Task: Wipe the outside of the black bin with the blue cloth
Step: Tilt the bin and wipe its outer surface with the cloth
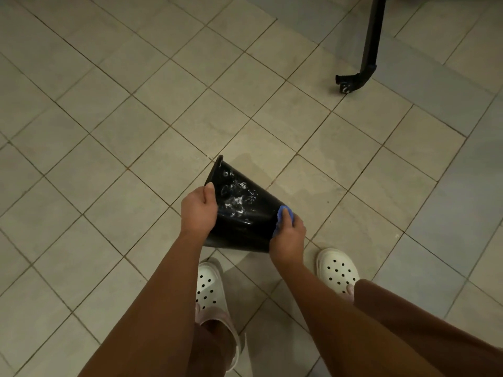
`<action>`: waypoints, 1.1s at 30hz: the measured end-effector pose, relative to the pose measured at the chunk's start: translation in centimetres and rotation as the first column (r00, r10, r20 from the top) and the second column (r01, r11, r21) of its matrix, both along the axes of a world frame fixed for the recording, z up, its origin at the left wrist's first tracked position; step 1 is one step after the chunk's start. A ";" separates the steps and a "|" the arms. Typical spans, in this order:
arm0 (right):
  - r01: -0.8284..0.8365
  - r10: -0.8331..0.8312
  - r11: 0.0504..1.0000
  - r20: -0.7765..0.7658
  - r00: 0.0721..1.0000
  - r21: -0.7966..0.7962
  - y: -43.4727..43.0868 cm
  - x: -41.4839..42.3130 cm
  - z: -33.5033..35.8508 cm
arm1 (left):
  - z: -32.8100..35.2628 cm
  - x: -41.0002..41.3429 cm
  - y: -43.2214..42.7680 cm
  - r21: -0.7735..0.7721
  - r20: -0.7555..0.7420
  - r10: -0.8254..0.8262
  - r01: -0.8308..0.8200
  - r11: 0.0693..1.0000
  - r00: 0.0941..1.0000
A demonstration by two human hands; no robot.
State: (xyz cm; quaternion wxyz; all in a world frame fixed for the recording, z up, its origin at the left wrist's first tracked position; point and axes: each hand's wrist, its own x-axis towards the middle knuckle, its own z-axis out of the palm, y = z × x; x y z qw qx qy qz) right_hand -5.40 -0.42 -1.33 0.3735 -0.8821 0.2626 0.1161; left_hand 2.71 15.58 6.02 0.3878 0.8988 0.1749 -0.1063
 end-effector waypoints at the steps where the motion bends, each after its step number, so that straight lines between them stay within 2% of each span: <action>1: 0.031 -0.030 0.999 -0.027 0.999 0.017 0.3 -0.3 0.2 | -0.1 0.0 0.1 -0.001 0.001 0.010 -0.010 1.000 1.000; 5: -0.155 0.171 0.981 0.132 0.976 -0.119 2.7 -0.6 0.9 | -0.2 0.0 0.5 -0.026 -0.028 0.067 -0.067 0.997 0.997; 9: -0.316 0.338 0.933 0.118 0.934 -0.171 1.0 1.4 0.5 | -0.2 -0.3 0.7 -0.041 -0.034 0.114 -0.115 0.992 0.993; 15: -0.106 0.103 0.990 -0.033 0.994 -0.095 0.9 1.2 1.4 | -0.2 -0.3 -0.1 0.008 0.001 0.039 -0.039 0.999 0.999; 19: -0.208 0.230 0.966 0.137 0.964 -0.155 2.9 1.0 2.1 | -0.4 -0.4 0.0 0.010 0.017 0.041 -0.041 0.999 0.999; 22: -0.327 0.354 0.925 0.125 0.927 -0.192 1.1 2.5 1.0 | -0.4 -0.6 0.2 0.001 0.024 0.061 -0.061 0.998 0.998; 26: -0.169 0.166 0.981 -0.047 0.985 -0.094 -0.3 2.4 0.8 | -0.4 -0.6 0.0 0.022 0.030 0.058 -0.058 0.998 0.998; 28: -0.089 0.081 0.992 -0.079 0.994 -0.094 0.9 1.5 1.3 | -0.4 -0.5 0.1 0.021 0.028 0.066 -0.067 0.998 0.997; 30: -0.084 0.080 0.989 -0.041 0.996 -0.118 2.9 0.3 1.7 | -0.5 -0.4 0.3 0.003 0.010 0.073 -0.073 0.997 0.997; 33: -0.151 0.162 0.980 0.076 0.984 -0.131 3.9 0.4 1.9 | -0.5 -0.3 0.6 -0.030 -0.011 0.048 -0.048 0.998 0.999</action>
